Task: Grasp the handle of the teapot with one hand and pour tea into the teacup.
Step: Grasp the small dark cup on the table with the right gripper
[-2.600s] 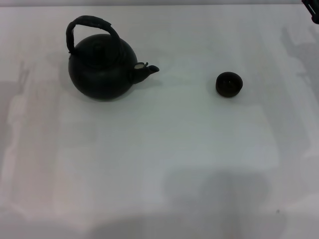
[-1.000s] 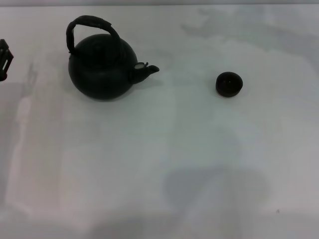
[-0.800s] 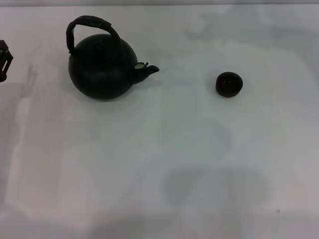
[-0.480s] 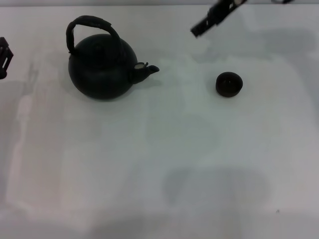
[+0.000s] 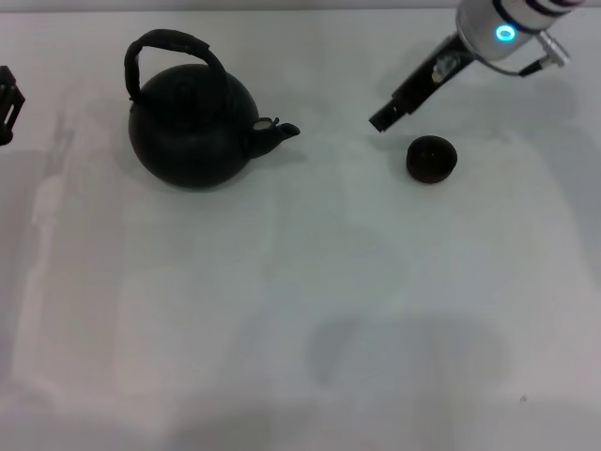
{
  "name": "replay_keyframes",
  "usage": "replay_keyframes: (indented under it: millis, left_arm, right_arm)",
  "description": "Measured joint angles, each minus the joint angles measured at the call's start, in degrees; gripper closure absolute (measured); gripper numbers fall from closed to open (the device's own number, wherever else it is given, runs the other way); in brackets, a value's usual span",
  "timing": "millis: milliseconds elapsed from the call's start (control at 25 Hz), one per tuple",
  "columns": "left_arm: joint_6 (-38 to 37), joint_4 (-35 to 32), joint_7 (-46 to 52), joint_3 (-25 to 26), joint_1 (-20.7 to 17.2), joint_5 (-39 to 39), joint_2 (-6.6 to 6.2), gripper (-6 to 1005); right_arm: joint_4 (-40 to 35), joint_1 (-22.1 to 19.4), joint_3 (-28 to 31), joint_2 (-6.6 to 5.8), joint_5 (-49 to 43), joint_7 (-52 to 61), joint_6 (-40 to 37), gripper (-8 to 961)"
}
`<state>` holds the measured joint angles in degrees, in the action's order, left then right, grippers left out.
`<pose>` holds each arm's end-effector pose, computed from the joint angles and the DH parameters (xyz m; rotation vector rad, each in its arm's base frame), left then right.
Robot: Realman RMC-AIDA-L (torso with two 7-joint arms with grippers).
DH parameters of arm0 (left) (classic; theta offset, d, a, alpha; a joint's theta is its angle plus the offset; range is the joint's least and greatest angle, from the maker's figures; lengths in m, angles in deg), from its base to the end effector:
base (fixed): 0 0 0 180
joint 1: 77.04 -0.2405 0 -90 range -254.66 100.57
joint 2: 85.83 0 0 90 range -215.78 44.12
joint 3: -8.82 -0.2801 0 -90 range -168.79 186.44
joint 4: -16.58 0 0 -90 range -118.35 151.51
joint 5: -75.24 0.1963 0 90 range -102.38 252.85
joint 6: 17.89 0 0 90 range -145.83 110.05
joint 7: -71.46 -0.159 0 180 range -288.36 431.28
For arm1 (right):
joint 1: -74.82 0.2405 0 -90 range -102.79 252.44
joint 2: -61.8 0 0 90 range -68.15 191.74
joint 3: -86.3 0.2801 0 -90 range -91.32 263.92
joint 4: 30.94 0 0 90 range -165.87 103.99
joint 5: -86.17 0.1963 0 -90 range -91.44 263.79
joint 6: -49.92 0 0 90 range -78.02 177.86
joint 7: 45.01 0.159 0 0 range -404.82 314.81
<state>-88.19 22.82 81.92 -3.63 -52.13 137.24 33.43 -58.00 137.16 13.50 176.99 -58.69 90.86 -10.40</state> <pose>-0.3718 0.3251 -0.0100 -1.4607 -0.6731 -0.6440 0.1870 0.4579 -0.0670 -2.5676 0.8289 -0.4509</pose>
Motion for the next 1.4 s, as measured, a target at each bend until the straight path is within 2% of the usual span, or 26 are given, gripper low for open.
replay_keyframes:
  millis: [840, 1160, 1400]
  left_arm:
    - [0.8, 0.1, 0.1, 0.2, 1.0, -0.5, 0.0, 174]
    - [0.8, 0.0, 0.1, 0.3, 1.4, -0.5, 0.0, 175]
    - [0.7, -0.1, 0.1, 0.5, 1.5, -0.7, 0.0, 174]
  right_arm:
    - [0.3, -4.4, -1.7, 0.45, -0.2, 0.1, -1.0, 134]
    - [-0.9, -4.7, -1.9, 0.12, -0.2, 0.1, -4.1, 138]
    - [-1.5, -4.3, -4.3, 0.04, -0.5, 0.1, -5.1, 140]
